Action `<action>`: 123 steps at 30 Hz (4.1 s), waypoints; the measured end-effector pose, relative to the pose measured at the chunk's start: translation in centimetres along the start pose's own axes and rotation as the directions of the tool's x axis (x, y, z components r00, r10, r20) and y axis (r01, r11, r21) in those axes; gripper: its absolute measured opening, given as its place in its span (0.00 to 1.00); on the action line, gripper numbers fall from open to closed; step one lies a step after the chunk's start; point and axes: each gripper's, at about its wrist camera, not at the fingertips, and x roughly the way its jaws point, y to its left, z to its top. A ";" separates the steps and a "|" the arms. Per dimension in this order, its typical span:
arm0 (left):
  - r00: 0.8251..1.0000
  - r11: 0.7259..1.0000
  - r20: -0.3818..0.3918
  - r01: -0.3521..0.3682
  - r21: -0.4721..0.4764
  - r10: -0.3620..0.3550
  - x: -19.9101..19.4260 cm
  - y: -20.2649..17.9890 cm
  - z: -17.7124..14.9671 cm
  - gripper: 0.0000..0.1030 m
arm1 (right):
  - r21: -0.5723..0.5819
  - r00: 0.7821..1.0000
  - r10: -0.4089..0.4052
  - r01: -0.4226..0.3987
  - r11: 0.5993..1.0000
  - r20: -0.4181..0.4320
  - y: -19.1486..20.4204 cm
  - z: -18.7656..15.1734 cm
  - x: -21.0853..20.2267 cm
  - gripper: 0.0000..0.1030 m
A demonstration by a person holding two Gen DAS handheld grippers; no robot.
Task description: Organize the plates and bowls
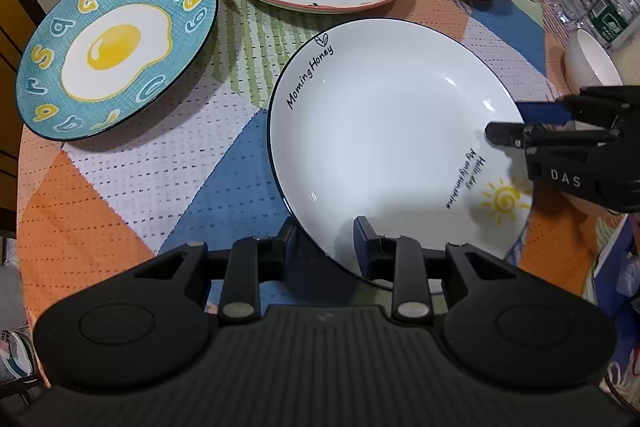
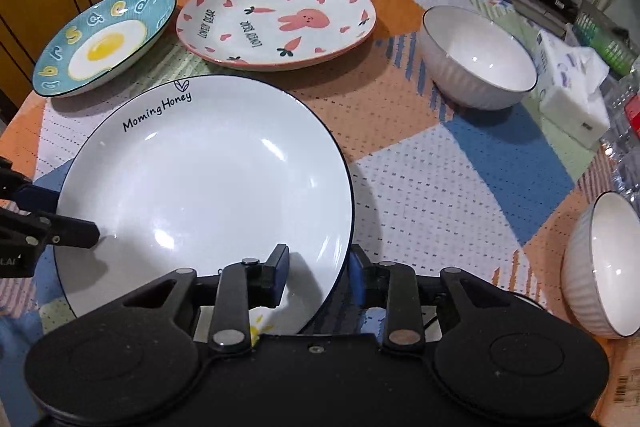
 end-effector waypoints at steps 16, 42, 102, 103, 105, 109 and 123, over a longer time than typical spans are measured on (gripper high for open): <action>0.992 0.982 -0.016 -0.122 0.145 0.125 -6.5 1.9 -0.7 0.42 | -0.083 0.979 0.175 -0.167 0.982 0.103 2.9 1.4 -7.4 0.48; 0.975 0.981 0.113 -0.189 -0.035 0.191 -5.4 20.2 5.8 0.51 | 0.065 0.863 0.471 -0.488 0.870 0.181 9.1 11.5 4.0 0.57; 0.988 1.000 0.153 0.017 -0.014 -0.015 -7.6 5.8 1.9 0.26 | 0.124 0.886 0.332 -0.387 0.914 0.323 1.2 -0.2 -7.0 0.20; 0.990 1.000 0.142 0.023 -0.012 -0.021 -7.1 5.5 1.8 0.26 | 0.132 0.889 0.330 -0.386 0.913 0.318 0.8 -0.7 -6.9 0.20; 0.992 1.000 0.125 0.028 -0.011 -0.027 -6.2 4.9 1.6 0.26 | 0.142 0.897 0.320 -0.375 0.916 0.304 0.3 -1.5 -6.6 0.20; 0.995 0.999 0.096 0.028 -0.024 -0.026 -4.8 3.9 1.8 0.27 | 0.167 0.909 0.315 -0.367 0.915 0.271 -0.7 -2.5 -5.6 0.20; 1.000 1.000 0.010 0.014 -0.016 -0.014 -1.6 2.1 1.9 0.27 | 0.223 0.929 0.314 -0.354 0.909 0.193 -2.3 -4.1 -2.9 0.20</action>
